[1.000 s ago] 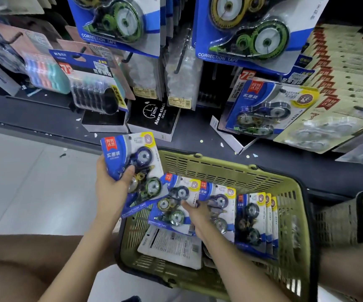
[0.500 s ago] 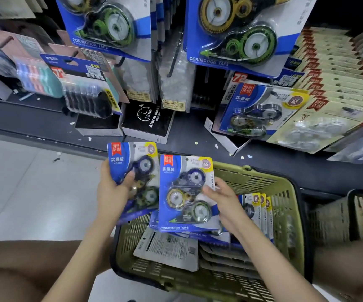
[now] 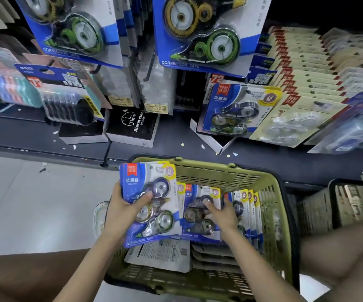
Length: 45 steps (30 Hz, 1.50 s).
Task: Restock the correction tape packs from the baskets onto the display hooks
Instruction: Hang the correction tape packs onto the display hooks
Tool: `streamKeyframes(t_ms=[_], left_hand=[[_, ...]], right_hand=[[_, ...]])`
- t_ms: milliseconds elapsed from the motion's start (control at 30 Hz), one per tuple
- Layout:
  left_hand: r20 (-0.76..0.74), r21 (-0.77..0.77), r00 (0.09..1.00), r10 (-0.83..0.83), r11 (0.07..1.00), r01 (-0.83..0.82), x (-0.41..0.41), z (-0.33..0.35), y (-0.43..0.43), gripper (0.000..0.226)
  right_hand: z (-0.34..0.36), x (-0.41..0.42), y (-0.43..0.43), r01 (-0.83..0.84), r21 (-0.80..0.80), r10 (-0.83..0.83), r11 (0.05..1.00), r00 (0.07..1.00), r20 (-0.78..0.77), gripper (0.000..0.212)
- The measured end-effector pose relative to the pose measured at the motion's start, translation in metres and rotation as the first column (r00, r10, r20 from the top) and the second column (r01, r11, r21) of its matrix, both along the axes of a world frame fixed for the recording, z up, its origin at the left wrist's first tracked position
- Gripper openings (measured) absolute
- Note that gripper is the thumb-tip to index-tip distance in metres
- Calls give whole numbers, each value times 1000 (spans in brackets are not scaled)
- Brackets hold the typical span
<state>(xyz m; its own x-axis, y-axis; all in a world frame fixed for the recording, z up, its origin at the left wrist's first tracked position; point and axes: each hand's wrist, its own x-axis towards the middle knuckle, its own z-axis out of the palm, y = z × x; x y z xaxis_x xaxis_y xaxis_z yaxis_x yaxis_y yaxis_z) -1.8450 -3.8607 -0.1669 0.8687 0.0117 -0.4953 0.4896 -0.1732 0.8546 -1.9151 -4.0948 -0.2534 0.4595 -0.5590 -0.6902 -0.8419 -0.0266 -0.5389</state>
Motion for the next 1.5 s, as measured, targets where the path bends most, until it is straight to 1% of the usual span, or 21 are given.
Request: streamKeyframes(t_ms=[67,133,200,267,300,367,500,567,600,633,700,833,933,1000,1067,1100,1167,1233,1300,1400,1500], left_hand=[[23,5,999,25,1000,-25,4,0,0,55],[53,21,998,39,999,-40,7,-1,0,48],[62,51,998,27,998,-30,8,0,0,49],[76,87,997,1,996,-8,7,1,-1,55],[84,116,996,-17,993,7,7,2,-2,62],[109,181,992,-64,983,43,6,5,-5,74],[155,268,973,-171,955,126,5,8,-14,69],[212,329,948,-237,931,159,4,10,-19,64],[240,360,933,-267,917,170,5,13,-21,64],[265,388,918,-293,905,177,6,18,-24,65],[300,425,894,-334,885,188,9,30,-30,69],[378,468,828,-415,857,216,22,66,-44,72],[457,492,766,-453,846,206,31,111,-55,75],[529,454,730,-433,871,188,35,139,-59,73],[592,391,706,-389,904,170,34,166,-62,70],[627,355,689,-362,921,161,33,181,-65,69],[687,261,663,-299,952,158,30,210,-70,66],[732,162,643,-226,974,158,27,237,-77,63],[767,66,625,-145,987,148,26,263,-83,58],[786,-74,618,-24,988,132,33,296,-93,53],[795,-145,605,47,983,114,48,318,-104,52]], right_hand=[[-12,-1,-13,56,111,-45,992,994,-100,97],[-18,1,-13,90,203,-74,975,994,-85,102],[-20,6,-6,6,147,7,989,996,-87,100],[-21,12,1,-38,22,40,999,995,-92,90],[-18,15,4,-21,8,21,1000,997,-80,83],[-14,20,8,-16,28,16,999,1000,-25,77],[-6,19,4,-8,97,2,995,998,61,68],[2,14,-7,-9,82,0,997,994,110,44],[11,11,-13,-42,76,30,996,988,153,27],[20,9,-21,-89,63,74,994,977,201,17],[49,7,-35,-189,9,178,982,939,295,10],[116,12,-63,-268,-150,307,952,828,470,15],[163,10,-85,-177,-282,311,943,769,558,37],[200,7,-95,-59,-358,287,932,723,628,52],[238,0,-101,53,-368,262,928,609,749,49],[257,-3,-104,98,-347,244,933,536,808,43],[292,-5,-111,149,-286,198,947,433,879,46],[317,-1,-119,170,-223,156,960,338,928,50],[337,7,-127,157,-142,96,977,267,959,47],[361,25,-134,129,-100,68,987,230,971,43],[369,43,-140,105,-108,79,989,254,964,43]])
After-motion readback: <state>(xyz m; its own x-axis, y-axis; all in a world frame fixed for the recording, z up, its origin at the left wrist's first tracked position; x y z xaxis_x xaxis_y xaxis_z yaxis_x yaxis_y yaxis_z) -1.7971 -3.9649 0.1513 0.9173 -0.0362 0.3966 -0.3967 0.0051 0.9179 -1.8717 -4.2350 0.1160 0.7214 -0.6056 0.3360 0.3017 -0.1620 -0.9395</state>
